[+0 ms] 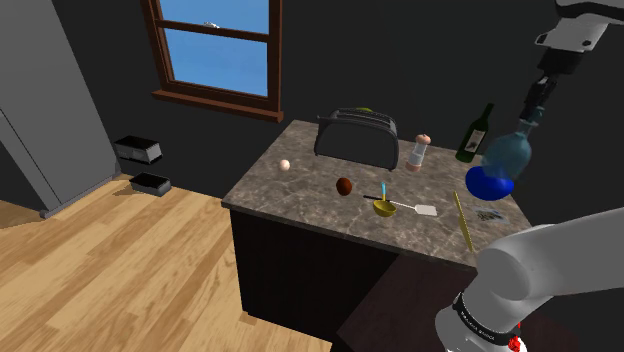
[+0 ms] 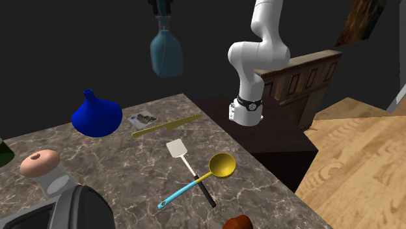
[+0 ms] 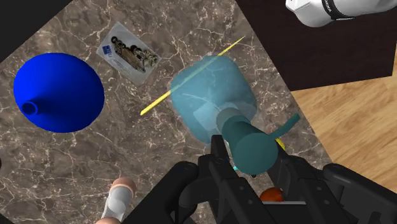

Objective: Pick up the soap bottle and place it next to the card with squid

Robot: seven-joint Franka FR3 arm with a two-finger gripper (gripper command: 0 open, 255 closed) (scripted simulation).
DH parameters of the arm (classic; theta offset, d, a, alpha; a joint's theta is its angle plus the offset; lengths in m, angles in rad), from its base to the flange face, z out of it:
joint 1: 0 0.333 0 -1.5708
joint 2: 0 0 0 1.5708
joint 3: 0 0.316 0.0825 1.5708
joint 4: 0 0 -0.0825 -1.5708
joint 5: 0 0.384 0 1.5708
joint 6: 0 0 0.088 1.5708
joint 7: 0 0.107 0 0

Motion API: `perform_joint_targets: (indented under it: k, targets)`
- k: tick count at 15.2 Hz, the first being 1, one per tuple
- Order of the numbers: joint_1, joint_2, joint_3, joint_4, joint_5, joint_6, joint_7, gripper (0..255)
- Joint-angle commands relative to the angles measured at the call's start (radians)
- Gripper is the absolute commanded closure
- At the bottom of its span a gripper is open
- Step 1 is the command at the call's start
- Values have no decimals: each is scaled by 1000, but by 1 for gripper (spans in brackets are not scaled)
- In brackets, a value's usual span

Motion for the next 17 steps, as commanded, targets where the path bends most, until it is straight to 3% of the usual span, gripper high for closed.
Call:
perform_joint_targets:
  k: [1, 10, 17]
  targets:
    - [-14, -24, -16, 11, -22, -29, -34, 255]
    - [-54, -53, -138, 171, -117, -170, -249, 255]
    - [-74, -112, -135, 31, -139, -86, -224, 255]
